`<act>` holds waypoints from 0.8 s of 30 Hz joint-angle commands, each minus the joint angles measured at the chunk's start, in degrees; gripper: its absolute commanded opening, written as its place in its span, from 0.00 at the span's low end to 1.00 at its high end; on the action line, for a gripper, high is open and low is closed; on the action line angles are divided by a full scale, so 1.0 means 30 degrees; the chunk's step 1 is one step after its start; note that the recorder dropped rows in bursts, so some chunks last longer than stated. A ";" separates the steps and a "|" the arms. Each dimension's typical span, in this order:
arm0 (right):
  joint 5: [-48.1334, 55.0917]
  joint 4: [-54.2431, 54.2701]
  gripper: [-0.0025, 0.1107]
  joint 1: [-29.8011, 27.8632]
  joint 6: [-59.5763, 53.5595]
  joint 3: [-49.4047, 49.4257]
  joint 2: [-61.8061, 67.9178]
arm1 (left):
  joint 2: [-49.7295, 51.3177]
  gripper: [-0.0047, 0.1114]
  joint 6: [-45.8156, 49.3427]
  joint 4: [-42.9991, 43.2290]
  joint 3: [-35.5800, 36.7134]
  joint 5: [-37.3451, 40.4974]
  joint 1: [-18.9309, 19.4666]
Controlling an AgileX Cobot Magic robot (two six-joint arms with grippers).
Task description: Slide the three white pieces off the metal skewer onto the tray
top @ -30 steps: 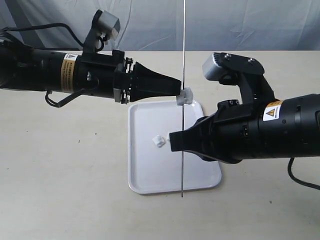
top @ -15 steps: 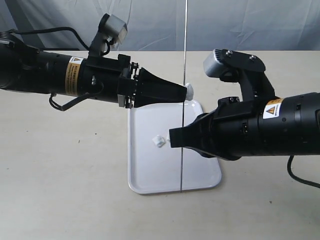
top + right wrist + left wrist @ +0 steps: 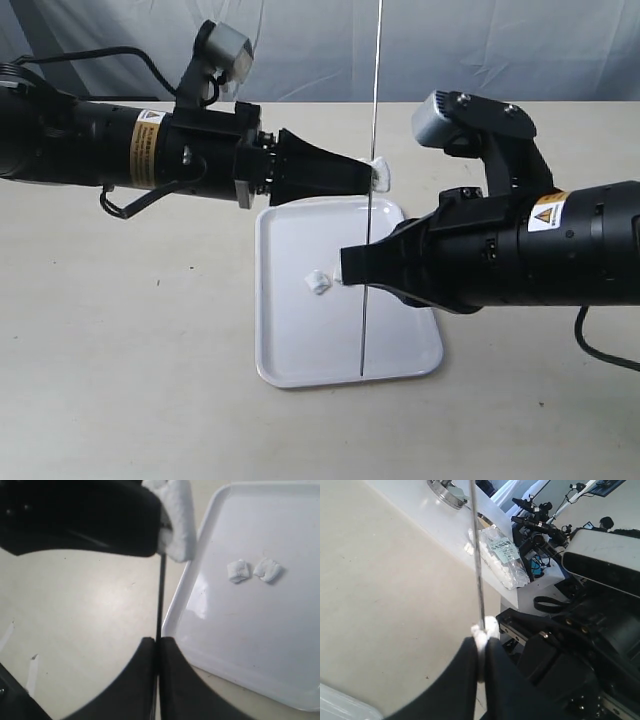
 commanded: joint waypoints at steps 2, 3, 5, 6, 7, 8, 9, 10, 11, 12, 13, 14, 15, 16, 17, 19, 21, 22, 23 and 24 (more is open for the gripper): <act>0.0767 0.0033 0.02 -0.0074 -0.0228 0.0287 -0.0160 | 0.0000 0.04 0.0277 -0.1598 -0.0028 0.0166 -0.0075; 0.0767 0.0067 0.02 -0.0074 -0.0228 0.0533 -0.0120 | 0.0000 0.04 0.0371 -0.1780 -0.0028 0.0166 -0.0075; 0.0767 0.0324 0.02 -0.0074 -0.0228 0.0971 -0.0044 | 0.0000 0.04 0.0466 -0.2077 -0.0028 0.0166 -0.0075; 0.0799 0.0554 0.02 -0.0074 -0.0228 0.1126 0.0016 | 0.0000 0.04 0.0510 -0.2295 -0.0028 0.0166 -0.0075; 0.0899 0.0715 0.02 -0.0074 -0.0228 0.1314 0.0026 | 0.0000 0.04 0.0620 -0.2502 -0.0028 0.0166 -0.0031; 0.1016 0.0806 0.02 -0.0074 -0.0228 0.1438 0.0101 | 0.0000 0.04 0.0862 -0.2830 -0.0028 0.0166 -0.0031; 0.1102 0.0848 0.02 -0.0074 -0.0228 0.1605 0.0103 | 0.0000 0.04 0.1134 -0.3210 -0.0028 0.0166 -0.0031; 0.1203 0.0848 0.02 -0.0074 -0.0228 0.1700 0.0103 | 0.0000 0.04 0.1328 -0.3526 -0.0028 0.0166 -0.0031; 0.1294 0.0900 0.02 -0.0074 -0.0228 0.1830 0.0103 | 0.0000 0.04 0.1669 -0.3967 -0.0028 0.0166 -0.0031; 0.1387 0.0900 0.02 -0.0074 -0.0228 0.1909 0.0103 | 0.0000 0.04 0.2097 -0.4456 -0.0028 0.0166 -0.0031; 0.1517 0.0992 0.02 -0.0074 -0.0228 0.1943 0.0103 | 0.0000 0.04 0.2300 -0.4910 -0.0028 0.0166 -0.0002; 0.1726 0.0983 0.02 -0.0074 -0.0228 0.2039 0.0103 | 0.0000 0.04 0.2517 -0.5444 -0.0028 0.0166 0.0094; 0.1938 0.1038 0.02 -0.0074 -0.0228 0.2062 0.0103 | 0.0000 0.04 0.2654 -0.5827 -0.0028 0.0166 0.0242; 0.2163 0.1032 0.02 -0.0074 -0.0228 0.2116 0.0103 | 0.0000 0.04 0.2896 -0.6173 -0.0059 0.0166 0.0446; 0.2221 0.1148 0.02 -0.0074 -0.0228 0.2153 0.0103 | 0.0000 0.04 0.3072 -0.6254 -0.0145 0.0166 0.0667; 0.2290 0.1131 0.02 -0.0074 -0.0228 0.2365 0.0103 | 0.0000 0.04 0.3034 -0.6115 -0.0414 0.0166 0.1291; 0.2340 0.1131 0.02 -0.0074 -0.0228 0.2557 0.0103 | 0.0000 0.04 0.2947 -0.5942 -0.0621 0.0166 0.1856; 0.2384 0.1131 0.02 -0.0074 -0.0228 0.2605 0.0103 | 0.0000 0.04 0.2906 -0.5911 -0.0724 0.0166 0.2133; 0.2439 0.1131 0.02 -0.0074 -0.0228 0.2704 0.0103 | 0.0000 0.04 0.2733 -0.5845 -0.0821 0.0166 0.2395; 0.2439 0.1131 0.02 -0.0074 -0.0228 0.2731 0.0103 | 0.0000 0.04 0.2652 -0.5751 -0.0864 0.0166 0.2635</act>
